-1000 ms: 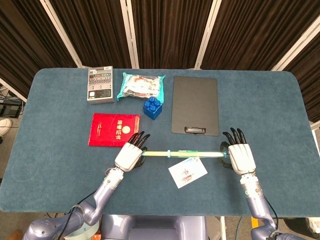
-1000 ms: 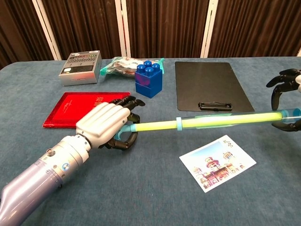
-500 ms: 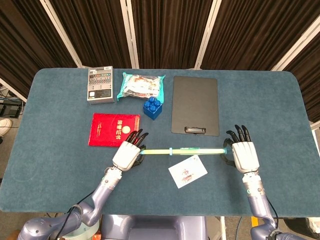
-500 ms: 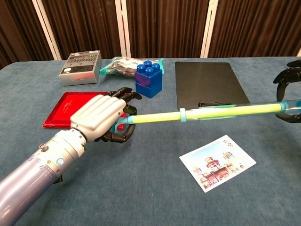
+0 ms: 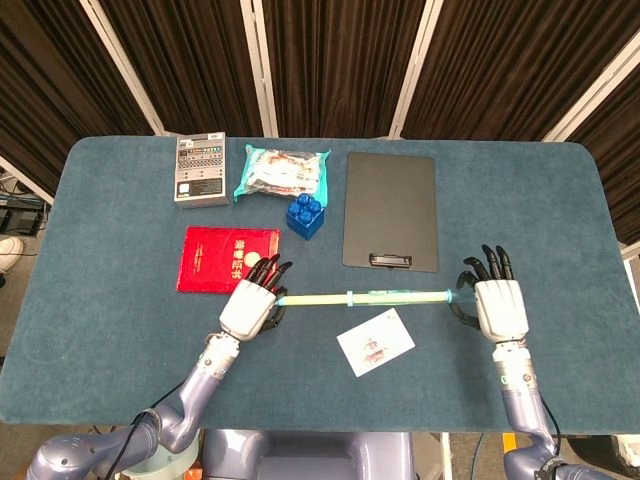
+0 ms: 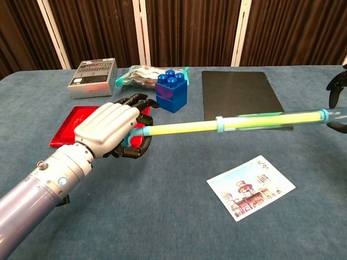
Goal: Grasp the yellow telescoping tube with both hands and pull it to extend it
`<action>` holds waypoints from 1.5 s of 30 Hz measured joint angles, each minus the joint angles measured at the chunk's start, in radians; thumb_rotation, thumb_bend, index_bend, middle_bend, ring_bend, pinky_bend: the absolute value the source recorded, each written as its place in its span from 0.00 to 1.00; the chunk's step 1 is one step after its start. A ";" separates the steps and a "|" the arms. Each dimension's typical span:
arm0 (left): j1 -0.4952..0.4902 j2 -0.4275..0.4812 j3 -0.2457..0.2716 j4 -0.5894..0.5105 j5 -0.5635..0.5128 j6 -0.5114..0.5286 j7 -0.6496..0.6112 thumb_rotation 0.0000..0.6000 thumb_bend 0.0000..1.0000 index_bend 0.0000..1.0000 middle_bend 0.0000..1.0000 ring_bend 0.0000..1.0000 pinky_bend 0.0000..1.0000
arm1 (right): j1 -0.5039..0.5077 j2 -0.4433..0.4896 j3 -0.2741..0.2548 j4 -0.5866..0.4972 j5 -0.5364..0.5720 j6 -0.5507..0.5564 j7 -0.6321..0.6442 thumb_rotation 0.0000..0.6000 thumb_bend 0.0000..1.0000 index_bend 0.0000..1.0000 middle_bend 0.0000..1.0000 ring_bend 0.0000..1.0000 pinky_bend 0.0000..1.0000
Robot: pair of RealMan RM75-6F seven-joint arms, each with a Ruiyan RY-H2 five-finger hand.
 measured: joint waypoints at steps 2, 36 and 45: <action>0.002 0.010 -0.002 -0.009 0.000 0.007 0.002 1.00 0.66 0.66 0.12 0.02 0.14 | 0.000 0.002 0.003 0.002 0.004 0.000 0.001 1.00 0.63 1.00 0.29 0.09 0.02; 0.058 0.171 0.016 -0.197 0.019 0.099 0.074 1.00 0.66 0.67 0.13 0.02 0.14 | -0.005 0.046 0.056 0.053 0.078 -0.009 0.023 1.00 0.63 1.00 0.29 0.09 0.02; 0.078 0.207 0.026 -0.243 0.037 0.135 0.073 1.00 0.66 0.67 0.13 0.02 0.14 | 0.000 0.051 0.073 0.081 0.104 -0.025 0.037 1.00 0.63 1.00 0.29 0.09 0.02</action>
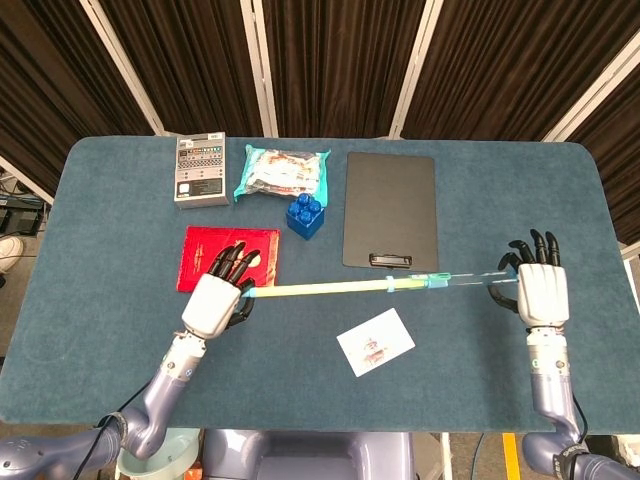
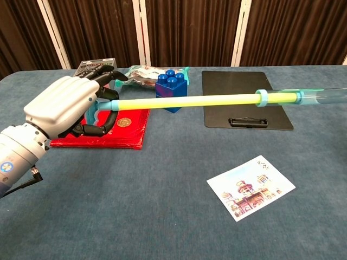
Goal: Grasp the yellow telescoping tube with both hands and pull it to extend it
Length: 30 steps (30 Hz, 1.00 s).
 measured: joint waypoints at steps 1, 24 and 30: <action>0.002 0.005 0.002 -0.011 0.003 0.003 -0.001 1.00 0.66 0.67 0.13 0.02 0.14 | 0.001 0.000 0.003 0.005 0.004 -0.003 0.002 1.00 0.63 1.00 0.29 0.09 0.02; 0.013 0.056 0.016 -0.129 0.044 0.022 0.038 1.00 0.66 0.67 0.13 0.02 0.14 | 0.009 0.015 0.039 0.065 0.061 -0.029 0.031 1.00 0.63 1.00 0.29 0.10 0.02; 0.011 0.049 0.013 -0.130 0.045 0.014 0.042 1.00 0.66 0.67 0.13 0.02 0.14 | 0.007 0.019 0.040 0.062 0.064 -0.020 0.023 1.00 0.63 1.00 0.29 0.10 0.02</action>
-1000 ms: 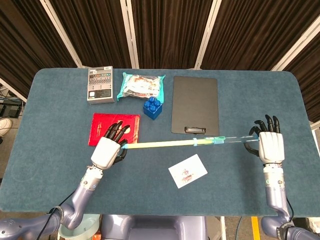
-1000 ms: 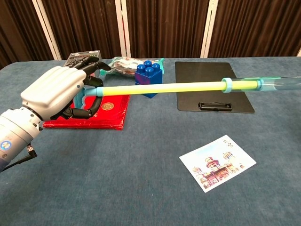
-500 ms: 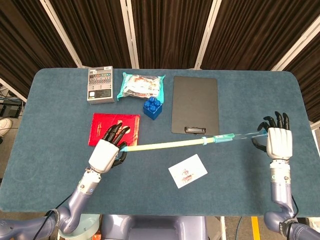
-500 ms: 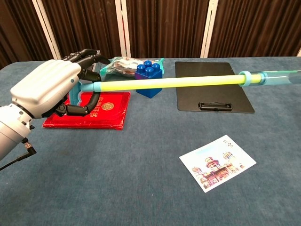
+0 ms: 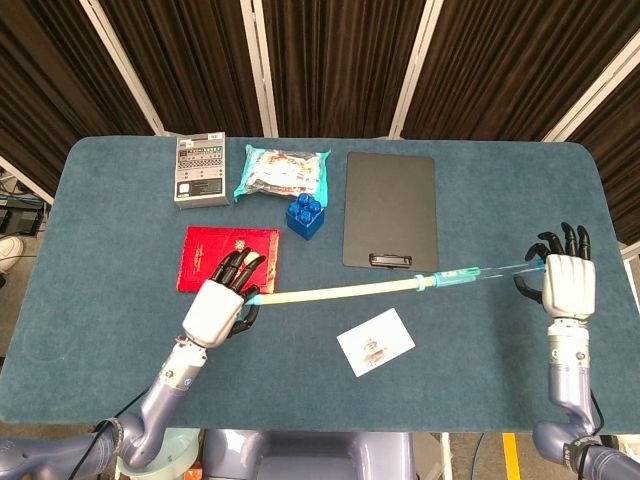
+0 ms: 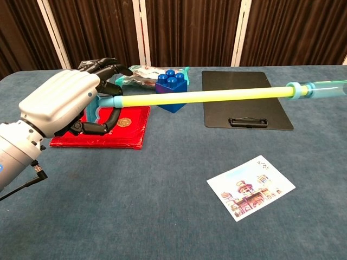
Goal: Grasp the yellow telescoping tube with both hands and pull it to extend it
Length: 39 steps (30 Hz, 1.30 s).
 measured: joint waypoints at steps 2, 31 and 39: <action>0.001 -0.001 0.001 -0.001 0.005 0.004 0.000 1.00 0.66 0.67 0.13 0.02 0.14 | -0.001 0.003 0.001 -0.001 0.002 0.004 -0.005 1.00 0.63 1.00 0.29 0.10 0.02; -0.020 -0.069 -0.059 0.149 -0.074 -0.063 -0.019 1.00 0.20 0.00 0.05 0.02 0.14 | -0.035 -0.109 -0.132 0.048 -0.055 -0.013 -0.072 1.00 0.62 1.00 0.29 0.10 0.02; -0.018 -0.055 -0.067 0.141 -0.091 -0.066 -0.047 1.00 0.15 0.00 0.05 0.02 0.14 | -0.043 -0.105 -0.160 0.021 -0.069 -0.044 -0.069 1.00 0.46 0.39 0.11 0.03 0.01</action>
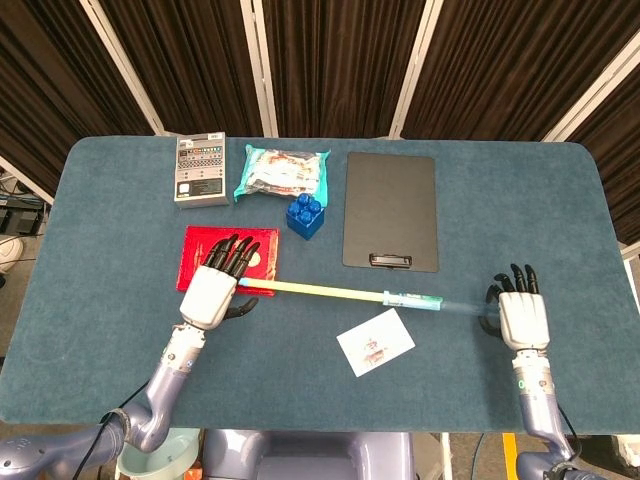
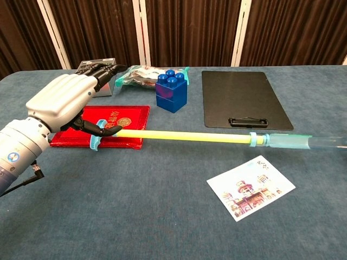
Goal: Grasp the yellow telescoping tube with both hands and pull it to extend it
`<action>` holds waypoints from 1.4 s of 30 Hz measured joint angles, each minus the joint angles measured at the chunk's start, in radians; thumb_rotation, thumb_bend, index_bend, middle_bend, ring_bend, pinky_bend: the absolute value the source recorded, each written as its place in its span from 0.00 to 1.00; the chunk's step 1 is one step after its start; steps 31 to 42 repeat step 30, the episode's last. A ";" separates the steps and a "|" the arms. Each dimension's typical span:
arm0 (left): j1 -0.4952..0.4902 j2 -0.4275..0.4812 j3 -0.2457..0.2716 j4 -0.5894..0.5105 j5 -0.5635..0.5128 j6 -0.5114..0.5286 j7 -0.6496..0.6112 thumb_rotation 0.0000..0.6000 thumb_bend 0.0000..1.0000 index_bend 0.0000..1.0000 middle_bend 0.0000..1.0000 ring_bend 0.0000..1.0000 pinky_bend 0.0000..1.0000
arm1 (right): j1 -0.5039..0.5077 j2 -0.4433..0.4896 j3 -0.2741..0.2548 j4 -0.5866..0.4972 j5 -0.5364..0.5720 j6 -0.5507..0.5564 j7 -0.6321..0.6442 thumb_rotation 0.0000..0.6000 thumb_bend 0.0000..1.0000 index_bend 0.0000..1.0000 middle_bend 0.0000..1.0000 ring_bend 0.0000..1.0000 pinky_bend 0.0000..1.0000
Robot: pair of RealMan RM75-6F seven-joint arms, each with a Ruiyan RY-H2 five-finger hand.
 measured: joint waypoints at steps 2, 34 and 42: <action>0.002 0.010 0.002 -0.008 -0.001 -0.001 0.003 1.00 0.13 0.00 0.05 0.02 0.14 | -0.001 0.017 -0.011 -0.026 -0.001 -0.025 0.006 1.00 0.29 0.14 0.03 0.00 0.00; 0.278 0.457 0.104 -0.615 -0.258 0.045 0.397 1.00 0.06 0.01 0.00 0.00 0.14 | -0.166 0.385 -0.048 -0.571 -0.109 0.313 -0.178 1.00 0.00 0.00 0.00 0.00 0.00; 0.278 0.457 0.104 -0.615 -0.258 0.045 0.397 1.00 0.06 0.01 0.00 0.00 0.14 | -0.166 0.385 -0.048 -0.571 -0.109 0.313 -0.178 1.00 0.00 0.00 0.00 0.00 0.00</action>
